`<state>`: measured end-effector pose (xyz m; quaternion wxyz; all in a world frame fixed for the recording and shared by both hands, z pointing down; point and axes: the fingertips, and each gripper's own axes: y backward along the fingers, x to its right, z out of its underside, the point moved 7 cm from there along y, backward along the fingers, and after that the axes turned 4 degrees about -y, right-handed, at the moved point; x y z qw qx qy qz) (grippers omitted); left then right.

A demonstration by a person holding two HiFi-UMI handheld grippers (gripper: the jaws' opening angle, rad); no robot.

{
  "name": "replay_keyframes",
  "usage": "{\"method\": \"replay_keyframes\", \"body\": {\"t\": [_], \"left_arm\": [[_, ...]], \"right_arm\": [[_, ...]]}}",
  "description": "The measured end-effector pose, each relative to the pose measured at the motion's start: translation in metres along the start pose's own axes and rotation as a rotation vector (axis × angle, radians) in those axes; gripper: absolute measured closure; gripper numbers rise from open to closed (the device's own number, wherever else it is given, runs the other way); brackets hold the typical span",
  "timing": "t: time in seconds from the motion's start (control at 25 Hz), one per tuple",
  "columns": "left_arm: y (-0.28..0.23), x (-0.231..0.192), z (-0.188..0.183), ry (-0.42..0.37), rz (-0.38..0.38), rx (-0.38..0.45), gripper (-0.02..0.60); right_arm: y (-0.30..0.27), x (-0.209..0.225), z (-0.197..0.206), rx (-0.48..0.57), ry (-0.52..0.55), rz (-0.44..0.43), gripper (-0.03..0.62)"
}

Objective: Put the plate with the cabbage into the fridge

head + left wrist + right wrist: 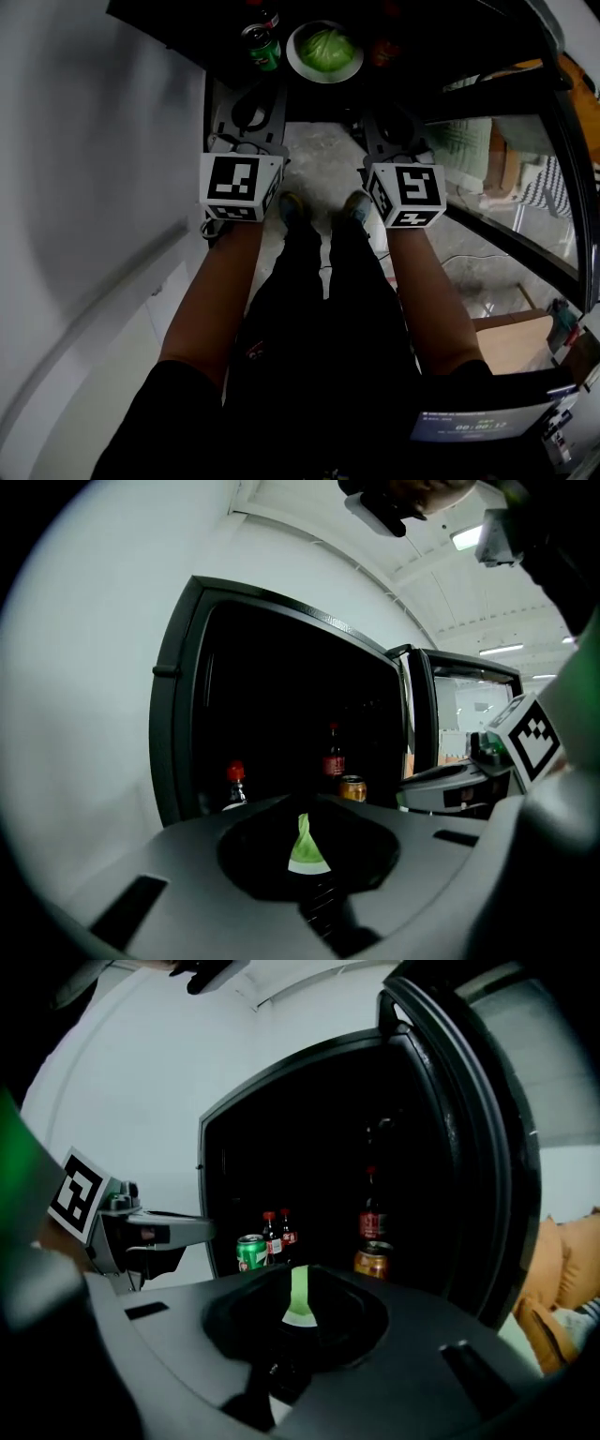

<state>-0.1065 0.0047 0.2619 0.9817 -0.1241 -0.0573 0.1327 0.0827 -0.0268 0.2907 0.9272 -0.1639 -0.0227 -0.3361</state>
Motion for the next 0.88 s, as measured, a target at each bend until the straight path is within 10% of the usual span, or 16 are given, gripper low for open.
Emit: {"method": "replay_keyframes", "body": {"t": [0.88], "left_arm": [[0.066,0.009,-0.033,-0.027,0.059,0.042,0.565]], "right_arm": [[0.065,-0.025,-0.046,0.105,0.024,0.033,0.531]]}}
